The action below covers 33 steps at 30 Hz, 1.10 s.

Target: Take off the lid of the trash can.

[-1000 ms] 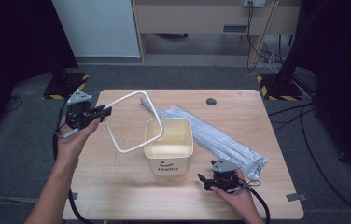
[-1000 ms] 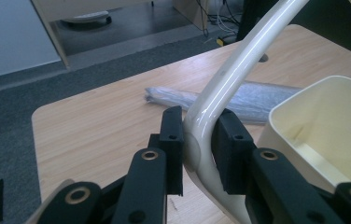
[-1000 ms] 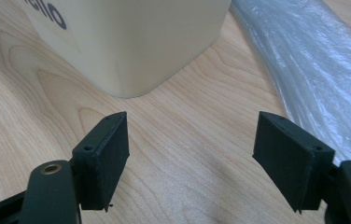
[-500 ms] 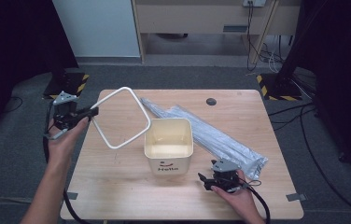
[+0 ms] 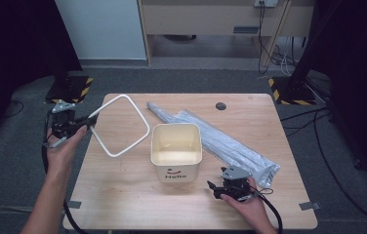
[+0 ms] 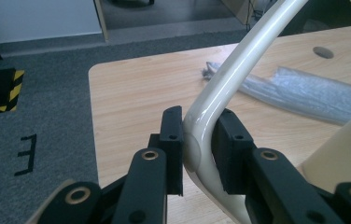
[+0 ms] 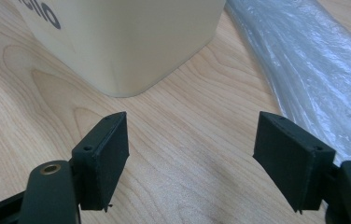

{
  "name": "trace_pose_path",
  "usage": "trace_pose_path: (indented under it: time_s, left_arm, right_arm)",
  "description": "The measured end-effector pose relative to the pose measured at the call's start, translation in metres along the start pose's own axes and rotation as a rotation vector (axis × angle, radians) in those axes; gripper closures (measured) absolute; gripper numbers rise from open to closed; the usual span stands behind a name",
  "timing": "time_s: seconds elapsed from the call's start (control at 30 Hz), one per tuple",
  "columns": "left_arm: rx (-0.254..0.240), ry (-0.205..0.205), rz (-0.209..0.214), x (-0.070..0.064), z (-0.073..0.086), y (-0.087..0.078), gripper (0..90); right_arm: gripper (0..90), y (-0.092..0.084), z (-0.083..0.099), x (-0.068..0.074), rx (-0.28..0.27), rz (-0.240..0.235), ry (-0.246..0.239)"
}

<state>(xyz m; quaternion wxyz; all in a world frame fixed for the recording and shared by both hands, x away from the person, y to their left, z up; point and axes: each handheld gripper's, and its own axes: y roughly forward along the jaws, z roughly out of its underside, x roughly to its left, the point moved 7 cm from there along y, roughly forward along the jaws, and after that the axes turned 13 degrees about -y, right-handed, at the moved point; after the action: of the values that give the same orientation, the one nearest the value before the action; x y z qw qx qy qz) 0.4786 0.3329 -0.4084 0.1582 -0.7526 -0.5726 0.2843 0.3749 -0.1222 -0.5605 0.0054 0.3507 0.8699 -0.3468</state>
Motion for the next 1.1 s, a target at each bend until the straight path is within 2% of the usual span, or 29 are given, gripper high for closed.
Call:
trace_pose_path:
  time_s: [0.17,0.37,0.77,0.87,1.1]
  left_arm:
    - [0.035,-0.006,-0.027,0.010,0.009,0.014,74.3]
    - [0.088,-0.001,-0.060,0.021,0.023,0.033,74.3]
    - [0.191,-0.008,-0.079,0.031,0.054,0.072,74.3]
    - [0.239,0.004,-0.089,0.033,0.064,0.081,74.3]
    - [0.310,0.018,-0.093,0.035,0.080,0.094,74.2]
  right_arm:
    - [26.3,0.000,-0.001,-0.003,-0.007,0.003,0.019]
    - [26.4,0.000,0.000,-0.004,-0.002,0.004,0.014]
    - [26.8,0.000,0.001,-0.005,-0.002,0.006,0.013]
    - [26.9,0.000,0.001,-0.005,-0.002,0.005,0.013]
    - [27.0,0.001,0.002,-0.005,0.002,0.003,0.009]
